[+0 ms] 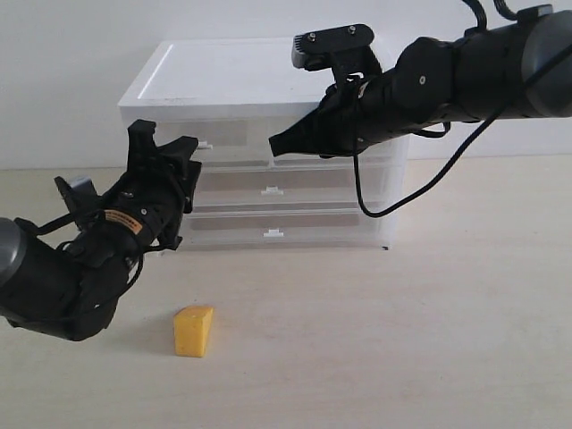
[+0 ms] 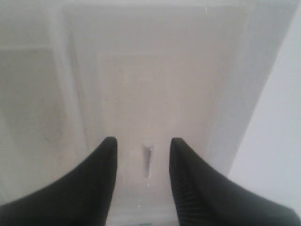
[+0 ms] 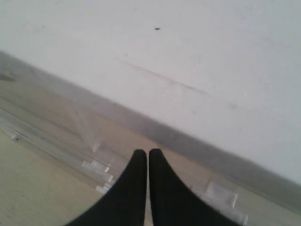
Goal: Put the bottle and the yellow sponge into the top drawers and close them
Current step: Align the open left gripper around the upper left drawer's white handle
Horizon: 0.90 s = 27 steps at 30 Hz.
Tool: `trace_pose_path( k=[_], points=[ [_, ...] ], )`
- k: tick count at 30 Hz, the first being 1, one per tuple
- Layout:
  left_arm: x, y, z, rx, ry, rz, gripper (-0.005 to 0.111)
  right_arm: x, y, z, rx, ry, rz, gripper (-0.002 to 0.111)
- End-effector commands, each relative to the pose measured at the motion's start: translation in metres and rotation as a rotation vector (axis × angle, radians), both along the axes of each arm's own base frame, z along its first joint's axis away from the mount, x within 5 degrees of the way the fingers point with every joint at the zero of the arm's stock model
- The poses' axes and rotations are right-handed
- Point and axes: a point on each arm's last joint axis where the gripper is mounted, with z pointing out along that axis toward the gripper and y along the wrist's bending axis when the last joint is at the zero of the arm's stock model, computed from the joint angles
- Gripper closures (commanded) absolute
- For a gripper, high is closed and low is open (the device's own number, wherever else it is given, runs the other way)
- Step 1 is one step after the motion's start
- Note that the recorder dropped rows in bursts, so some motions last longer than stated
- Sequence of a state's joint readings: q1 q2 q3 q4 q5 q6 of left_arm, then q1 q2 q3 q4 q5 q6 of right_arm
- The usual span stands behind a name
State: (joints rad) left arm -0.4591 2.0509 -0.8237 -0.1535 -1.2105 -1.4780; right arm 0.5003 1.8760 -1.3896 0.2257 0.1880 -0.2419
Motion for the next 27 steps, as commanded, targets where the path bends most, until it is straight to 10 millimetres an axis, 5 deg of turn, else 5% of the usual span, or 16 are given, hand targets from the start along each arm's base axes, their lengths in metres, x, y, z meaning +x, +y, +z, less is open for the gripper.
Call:
trace_pose_path(
  k=[1,27],
  points=[
    [0.002,-0.005,0.005,-0.004,-0.03,-0.015,0.071,0.003,-0.001,0.003,-0.002,-0.027,0.002,0.108],
    [0.01,-0.011,0.012,-0.026,-0.06,0.015,0.072,0.002,-0.001,0.003,-0.011,-0.027,0.008,0.108]
  ],
)
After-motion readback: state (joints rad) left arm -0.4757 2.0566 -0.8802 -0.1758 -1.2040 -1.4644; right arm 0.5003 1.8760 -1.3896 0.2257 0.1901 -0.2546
